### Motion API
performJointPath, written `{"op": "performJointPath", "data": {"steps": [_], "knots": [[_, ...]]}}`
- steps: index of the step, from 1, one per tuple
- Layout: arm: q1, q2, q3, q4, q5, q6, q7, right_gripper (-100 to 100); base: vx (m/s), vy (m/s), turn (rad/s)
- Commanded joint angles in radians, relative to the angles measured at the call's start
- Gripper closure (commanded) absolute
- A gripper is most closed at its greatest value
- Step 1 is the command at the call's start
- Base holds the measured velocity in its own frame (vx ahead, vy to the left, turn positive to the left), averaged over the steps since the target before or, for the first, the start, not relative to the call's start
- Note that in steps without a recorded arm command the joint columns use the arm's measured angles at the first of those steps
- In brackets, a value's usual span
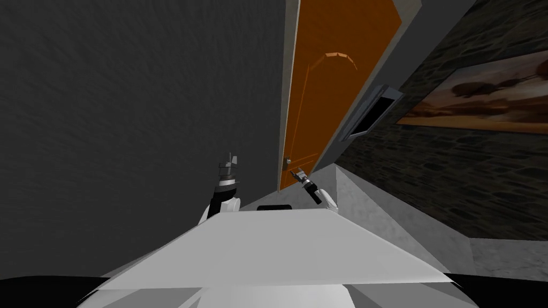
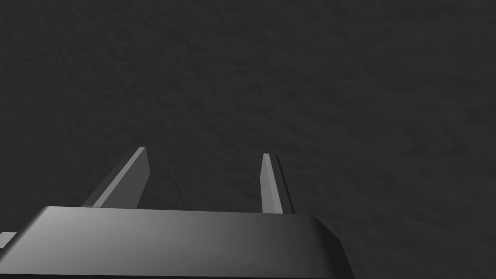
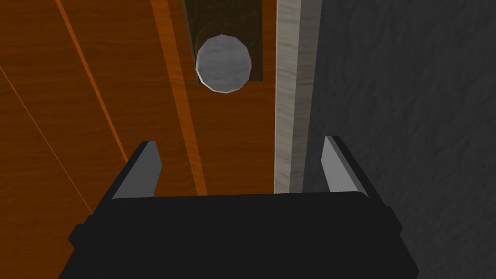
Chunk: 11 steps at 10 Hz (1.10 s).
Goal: Pull the door open
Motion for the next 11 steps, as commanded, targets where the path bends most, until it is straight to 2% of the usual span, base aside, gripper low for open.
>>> {"op": "performJointPath", "data": {"steps": [1, 4, 5, 7, 8, 9, 11], "knots": [[-0.014, -0.020, -0.038, 0.041, -0.022, -0.022, 0.006, -100, 0.132, 0.139, 0.190], [-0.038, -0.052, -0.096, 0.103, -0.056, -0.053, 0.015, -100, 0.148, 0.129, 0.157], [-0.048, -0.066, -0.121, 0.130, -0.070, -0.066, 0.019, -100, 0.189, 0.075, 0.156], [-0.060, -0.082, -0.150, 0.162, -0.087, -0.082, 0.023, -100, 0.146, 0.067, 0.117], [-0.053, -0.078, -0.136, 0.139, -0.078, -0.069, 0.013, -100, 0.032, 0.006, 0.025], [-0.053, -0.078, -0.136, 0.139, -0.078, -0.069, 0.013, 100, -0.029, -0.018, -0.019], [-0.053, -0.078, -0.136, 0.139, -0.078, -0.069, 0.013, 100, -0.013, -0.007, -0.001]]}}
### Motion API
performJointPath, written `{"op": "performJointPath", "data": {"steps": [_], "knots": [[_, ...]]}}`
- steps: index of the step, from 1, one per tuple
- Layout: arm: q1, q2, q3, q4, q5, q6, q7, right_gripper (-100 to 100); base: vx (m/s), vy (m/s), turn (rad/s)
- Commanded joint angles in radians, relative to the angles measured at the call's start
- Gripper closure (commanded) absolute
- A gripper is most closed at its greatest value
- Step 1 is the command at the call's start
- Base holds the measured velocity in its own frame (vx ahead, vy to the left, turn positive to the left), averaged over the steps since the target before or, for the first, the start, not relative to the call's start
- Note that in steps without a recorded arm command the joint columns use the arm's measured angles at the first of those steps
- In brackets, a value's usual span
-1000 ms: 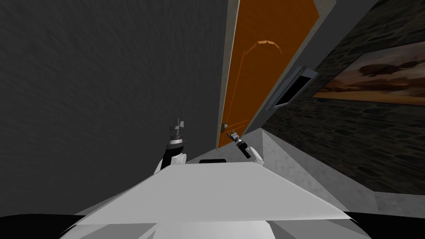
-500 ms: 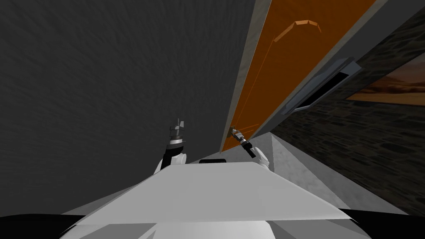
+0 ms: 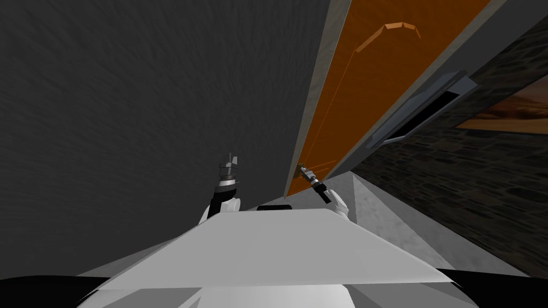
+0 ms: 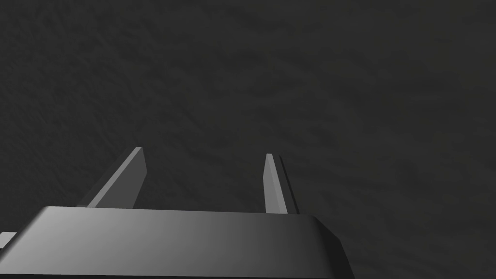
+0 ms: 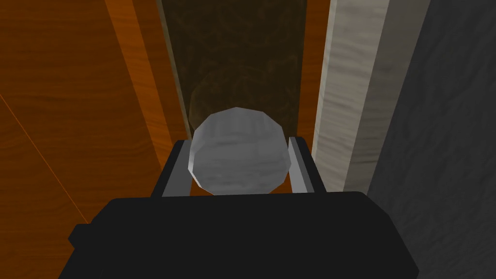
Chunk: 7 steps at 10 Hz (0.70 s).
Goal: Pull the door open
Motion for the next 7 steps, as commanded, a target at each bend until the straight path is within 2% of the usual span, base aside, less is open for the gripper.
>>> {"op": "performJointPath", "data": {"steps": [1, 3, 4, 7], "knots": [[0.001, 0.002, 0.003, 0.000, 0.001, -0.002, 0.000, 100, 0.000, 0.000, 0.000], [0.001, 0.002, 0.003, 0.000, 0.001, -0.002, 0.000, 100, 0.000, 0.000, 0.000], [-0.001, -0.001, 0.004, 0.001, -0.016, 0.005, -0.036, 100, -0.023, -0.017, 0.044], [-0.004, -0.002, 0.010, 0.001, -0.042, 0.014, -0.094, 100, -0.034, -0.026, 0.050]]}}
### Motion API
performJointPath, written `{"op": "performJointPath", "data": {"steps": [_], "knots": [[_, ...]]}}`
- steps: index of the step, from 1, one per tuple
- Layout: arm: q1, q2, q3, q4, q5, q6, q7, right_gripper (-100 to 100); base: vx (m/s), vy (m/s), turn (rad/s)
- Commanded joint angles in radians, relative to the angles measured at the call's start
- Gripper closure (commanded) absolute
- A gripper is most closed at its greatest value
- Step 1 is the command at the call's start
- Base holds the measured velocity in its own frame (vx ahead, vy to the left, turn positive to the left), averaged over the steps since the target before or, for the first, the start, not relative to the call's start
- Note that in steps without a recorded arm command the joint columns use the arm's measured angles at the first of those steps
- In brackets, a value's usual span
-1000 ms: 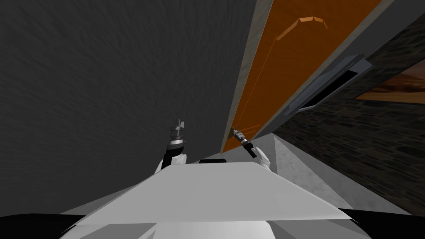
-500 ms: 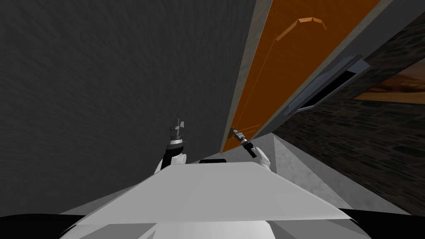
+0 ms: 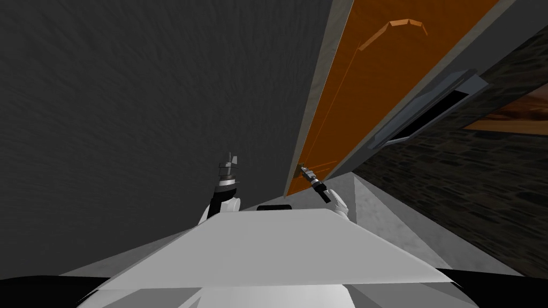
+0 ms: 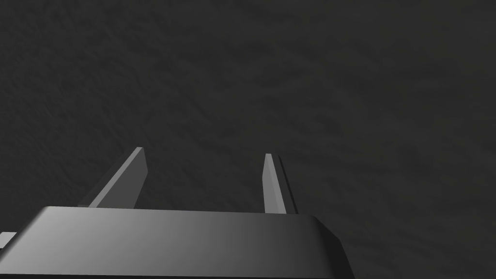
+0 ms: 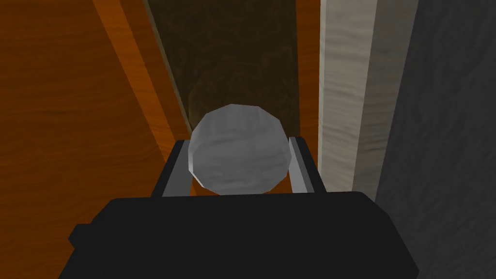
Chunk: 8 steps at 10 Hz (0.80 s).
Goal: Pull the door open
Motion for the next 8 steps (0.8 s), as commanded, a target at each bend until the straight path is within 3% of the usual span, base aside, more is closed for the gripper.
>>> {"op": "performJointPath", "data": {"steps": [1, 8], "knots": [[-0.002, 0.001, 0.006, 0.001, -0.017, 0.005, -0.041, 100, -0.037, -0.025, 0.058], [-0.010, -0.002, 0.028, 0.004, -0.107, 0.034, -0.221, 100, -0.043, -0.033, 0.065]]}}
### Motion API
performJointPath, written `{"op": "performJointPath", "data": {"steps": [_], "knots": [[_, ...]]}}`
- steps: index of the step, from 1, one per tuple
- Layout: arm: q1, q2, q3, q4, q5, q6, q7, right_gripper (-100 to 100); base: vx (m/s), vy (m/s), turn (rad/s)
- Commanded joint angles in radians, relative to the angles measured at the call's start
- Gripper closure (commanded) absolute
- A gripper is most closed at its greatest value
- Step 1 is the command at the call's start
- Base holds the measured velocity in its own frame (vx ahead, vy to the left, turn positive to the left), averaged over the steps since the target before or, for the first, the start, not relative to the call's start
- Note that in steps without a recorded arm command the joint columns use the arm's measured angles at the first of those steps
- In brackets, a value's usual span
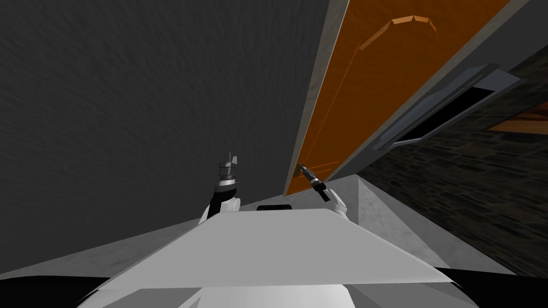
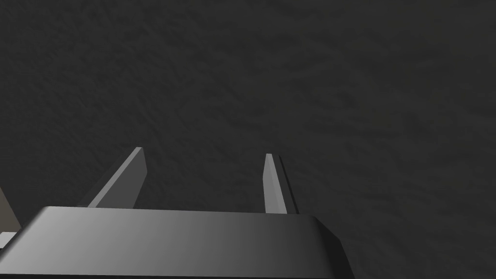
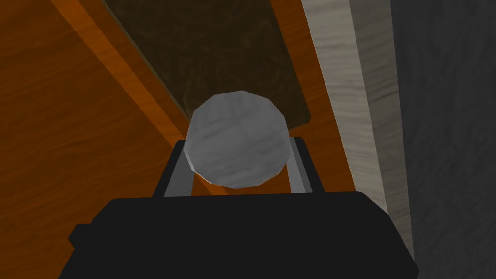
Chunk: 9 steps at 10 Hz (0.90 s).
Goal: Pull the door open
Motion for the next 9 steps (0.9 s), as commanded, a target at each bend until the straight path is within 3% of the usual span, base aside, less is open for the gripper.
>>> {"op": "performJointPath", "data": {"steps": [1, 6, 9], "knots": [[0.000, 0.002, 0.007, -0.002, -0.010, 0.003, -0.031, 100, -0.041, -0.033, 0.038], [-0.007, -0.001, 0.026, 0.001, -0.089, 0.028, -0.169, 100, -0.051, -0.034, 0.067], [-0.009, -0.002, 0.031, 0.002, -0.110, 0.036, -0.223, 100, -0.041, -0.032, 0.053]]}}
